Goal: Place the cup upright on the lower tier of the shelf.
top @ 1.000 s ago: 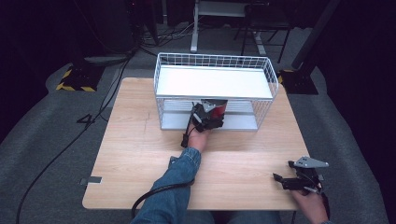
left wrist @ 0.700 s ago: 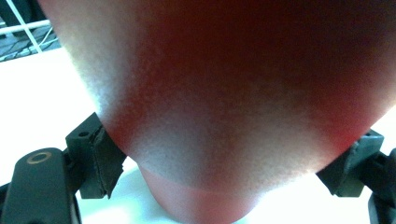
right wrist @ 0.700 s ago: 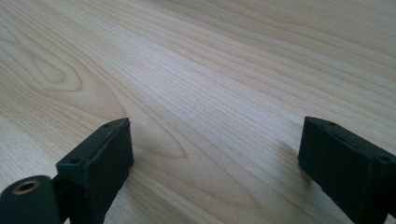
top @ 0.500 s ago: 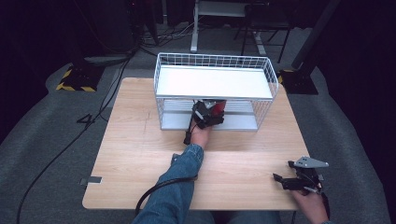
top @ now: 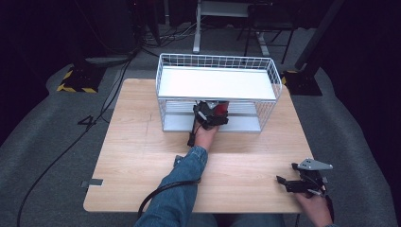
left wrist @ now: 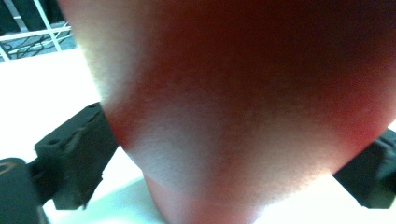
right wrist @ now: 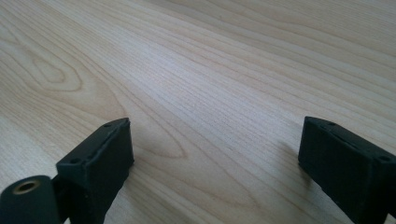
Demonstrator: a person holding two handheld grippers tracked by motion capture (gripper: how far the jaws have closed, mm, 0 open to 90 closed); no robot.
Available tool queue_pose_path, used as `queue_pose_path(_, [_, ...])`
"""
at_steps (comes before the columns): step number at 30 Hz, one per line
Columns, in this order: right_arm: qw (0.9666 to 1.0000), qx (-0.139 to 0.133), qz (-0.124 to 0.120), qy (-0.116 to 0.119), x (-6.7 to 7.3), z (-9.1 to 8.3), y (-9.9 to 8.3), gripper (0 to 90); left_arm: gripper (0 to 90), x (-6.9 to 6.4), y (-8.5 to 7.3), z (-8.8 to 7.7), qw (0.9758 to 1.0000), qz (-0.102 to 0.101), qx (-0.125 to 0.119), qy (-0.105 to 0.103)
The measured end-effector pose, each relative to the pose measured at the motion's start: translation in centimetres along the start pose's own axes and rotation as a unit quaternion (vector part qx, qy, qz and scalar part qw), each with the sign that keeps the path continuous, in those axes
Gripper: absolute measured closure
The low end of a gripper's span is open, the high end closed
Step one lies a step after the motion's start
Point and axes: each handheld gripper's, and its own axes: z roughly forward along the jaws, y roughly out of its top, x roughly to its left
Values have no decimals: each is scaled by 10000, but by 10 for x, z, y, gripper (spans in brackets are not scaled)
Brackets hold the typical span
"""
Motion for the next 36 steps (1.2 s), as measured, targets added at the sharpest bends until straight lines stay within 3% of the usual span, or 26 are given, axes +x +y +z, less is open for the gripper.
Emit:
queue_pose_path(1, [10000,4,5,1,0,0,0,102,31,2,0,-2,10000,-18,46,-7])
queue_pose_path(2, [10000,4,8,3,0,0,0,101,31,4,0,-4,9998,132,159,-23])
queue_pose_path(4, [10000,5,8,2,0,0,0,101,29,5,-1,-8,9999,22,99,-83])
queue_pose_path(14, [10000,4,6,1,0,0,0,101,6,14,-3,-38,9997,-94,-31,-218])
queue_pose_path(16, [10000,6,6,2,0,0,0,101,4,16,-5,-49,9994,-148,-37,-305])
queue_pose_path(17, [10000,6,6,2,0,0,0,101,4,16,-5,-53,9995,-97,-57,-282])
queue_pose_path(18, [10000,4,6,1,0,0,0,101,4,16,-6,-58,9995,-170,-59,-262])
queue_pose_path(28, [10000,5,5,0,0,0,0,101,5,18,-16,-101,9990,-87,-31,-447])
queue_pose_path(36, [10000,6,6,0,0,0,0,102,16,14,-15,-135,9984,9,-60,-558])
